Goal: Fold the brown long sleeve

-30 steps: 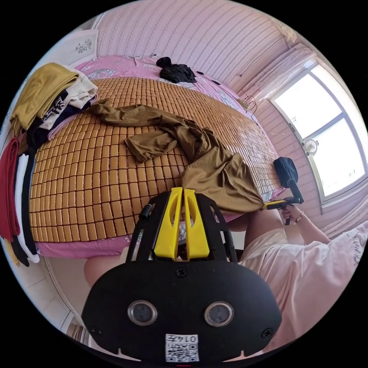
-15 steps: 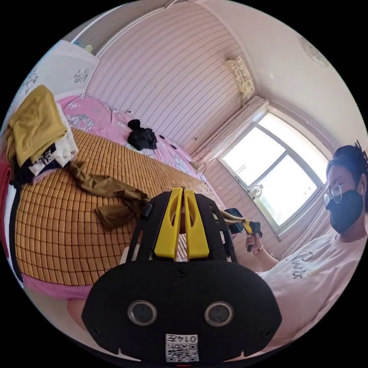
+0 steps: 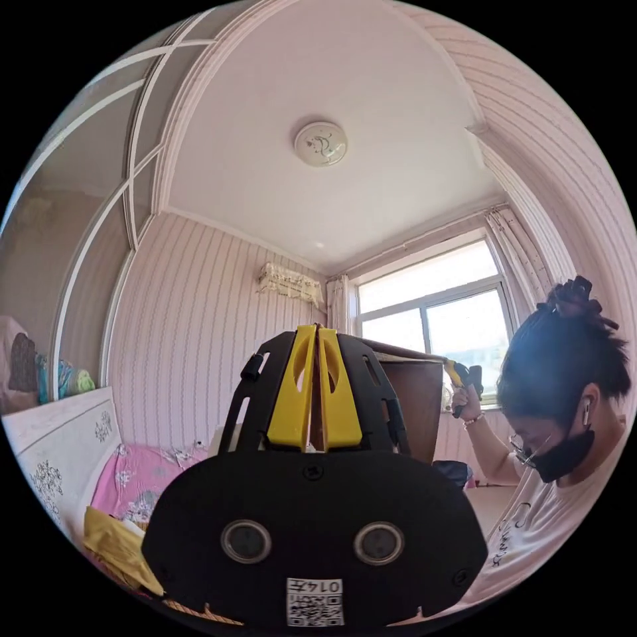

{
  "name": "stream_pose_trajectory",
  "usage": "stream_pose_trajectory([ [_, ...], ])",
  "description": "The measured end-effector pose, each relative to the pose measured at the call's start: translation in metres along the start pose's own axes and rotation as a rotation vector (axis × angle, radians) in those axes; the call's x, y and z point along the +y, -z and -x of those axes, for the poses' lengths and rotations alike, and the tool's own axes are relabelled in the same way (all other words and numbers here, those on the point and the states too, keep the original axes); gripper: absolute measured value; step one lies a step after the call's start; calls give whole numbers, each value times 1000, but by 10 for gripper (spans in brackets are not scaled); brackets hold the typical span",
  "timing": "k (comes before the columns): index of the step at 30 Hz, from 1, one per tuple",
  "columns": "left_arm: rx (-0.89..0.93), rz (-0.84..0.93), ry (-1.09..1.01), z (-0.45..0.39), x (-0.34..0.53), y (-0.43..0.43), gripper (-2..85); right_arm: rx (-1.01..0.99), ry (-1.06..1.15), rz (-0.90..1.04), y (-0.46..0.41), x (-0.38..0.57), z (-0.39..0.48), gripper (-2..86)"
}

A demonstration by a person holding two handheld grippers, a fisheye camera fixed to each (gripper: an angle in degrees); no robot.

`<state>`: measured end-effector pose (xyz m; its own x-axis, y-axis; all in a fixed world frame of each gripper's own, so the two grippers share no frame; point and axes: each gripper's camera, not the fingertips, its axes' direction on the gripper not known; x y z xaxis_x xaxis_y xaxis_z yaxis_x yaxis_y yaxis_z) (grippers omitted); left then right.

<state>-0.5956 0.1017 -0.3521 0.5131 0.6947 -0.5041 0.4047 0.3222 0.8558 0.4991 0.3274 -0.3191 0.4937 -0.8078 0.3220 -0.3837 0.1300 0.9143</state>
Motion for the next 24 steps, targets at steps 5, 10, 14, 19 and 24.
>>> stream_pose_trajectory([
  [5,28,-90,-38,-27,-44,31,-10,-37,25,46,-10,-39,34,2],
  [10,-54,-5,-25,-10,-45,-13,-10,118,33,205,-56,-45,11,2],
  [14,-210,321,121,53,32,-117,-10,297,-219,510,-112,25,-96,3],
  [19,-283,580,282,106,127,-230,-10,534,-533,622,-145,101,-232,2],
  [24,-282,340,125,81,42,-270,-10,515,-184,297,-165,-22,-198,3],
])
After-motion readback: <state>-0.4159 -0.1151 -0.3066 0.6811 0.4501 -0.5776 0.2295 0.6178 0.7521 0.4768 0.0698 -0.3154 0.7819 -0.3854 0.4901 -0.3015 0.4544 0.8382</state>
